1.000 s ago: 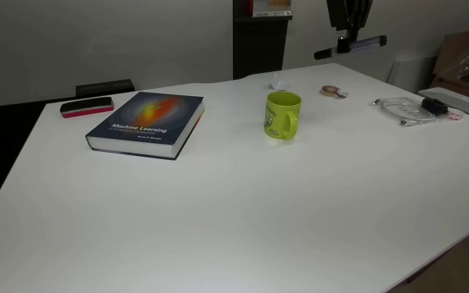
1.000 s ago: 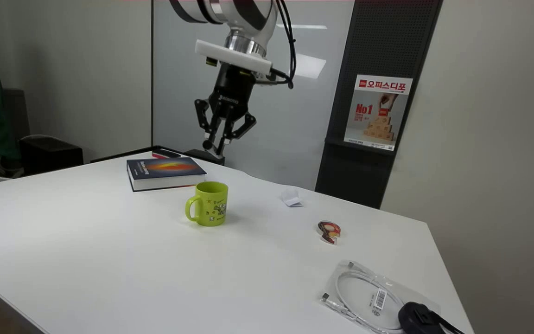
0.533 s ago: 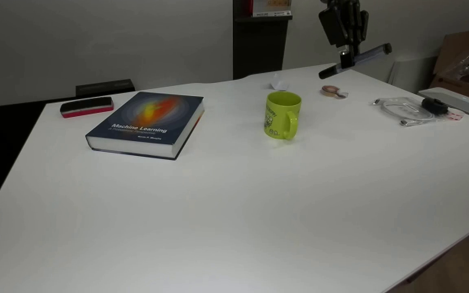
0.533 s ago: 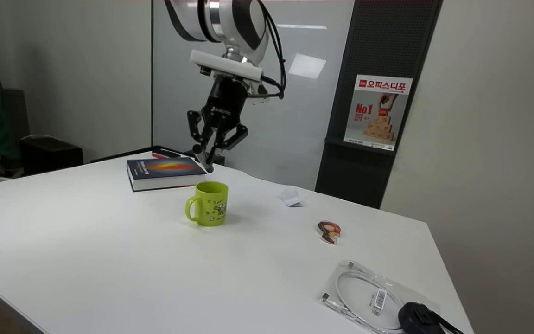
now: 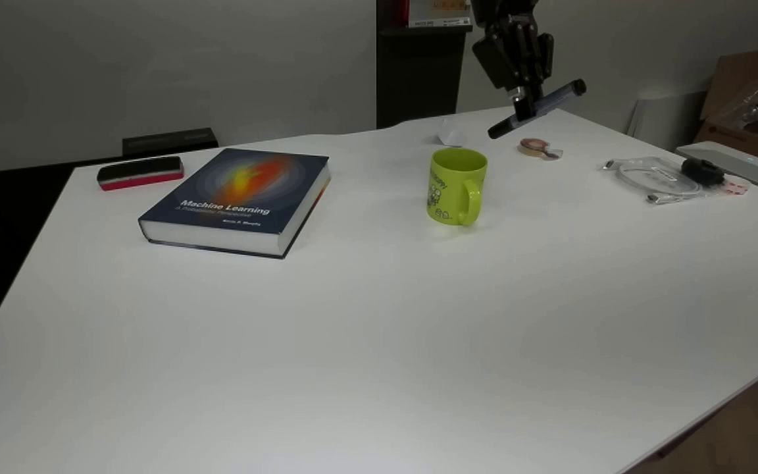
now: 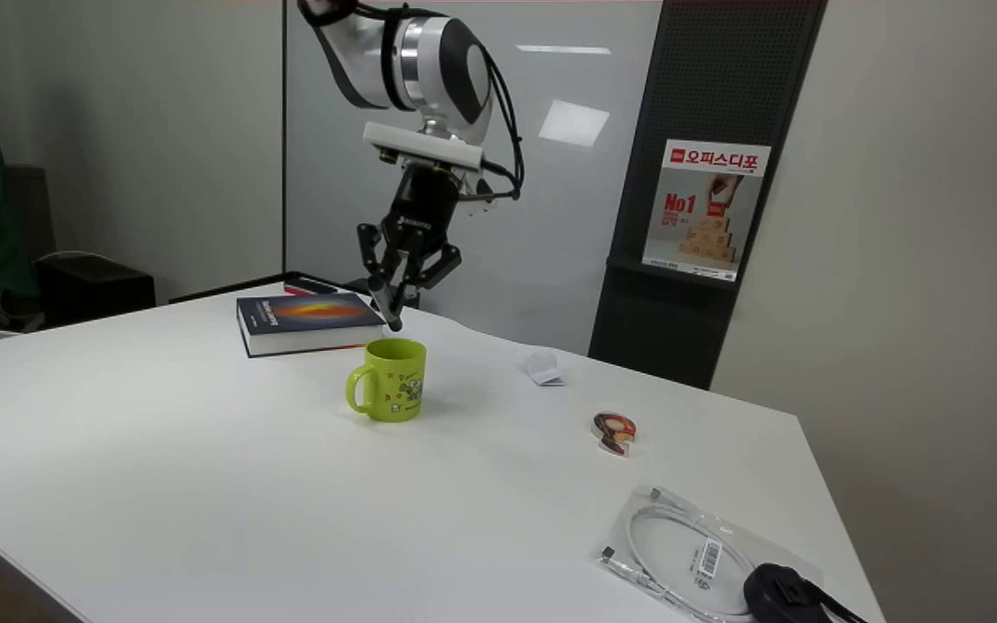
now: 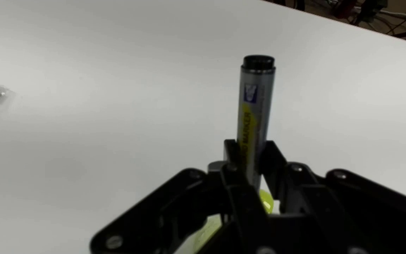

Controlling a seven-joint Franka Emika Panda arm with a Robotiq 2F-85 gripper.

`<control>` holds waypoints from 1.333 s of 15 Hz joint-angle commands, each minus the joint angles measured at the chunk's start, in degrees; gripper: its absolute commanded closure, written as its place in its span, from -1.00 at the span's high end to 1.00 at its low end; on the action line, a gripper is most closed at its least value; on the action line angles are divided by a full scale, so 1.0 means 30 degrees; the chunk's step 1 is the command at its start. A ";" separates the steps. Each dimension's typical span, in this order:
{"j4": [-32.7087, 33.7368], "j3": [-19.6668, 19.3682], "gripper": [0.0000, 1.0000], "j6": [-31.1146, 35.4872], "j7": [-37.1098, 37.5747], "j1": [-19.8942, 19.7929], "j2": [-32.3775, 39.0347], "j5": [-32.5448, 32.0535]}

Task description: Pick up the pen from the table and put it in the yellow cup.

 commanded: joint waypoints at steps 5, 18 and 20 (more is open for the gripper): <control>0.5507 -0.0038 -0.89 -0.2062 0.0448 0.0172 0.3795 -0.0055; 1.0728 0.0037 -0.89 -0.5326 0.0443 0.0803 0.7382 -0.0009; 1.1322 0.0024 -0.89 -0.5600 0.0438 0.0800 0.7833 0.0011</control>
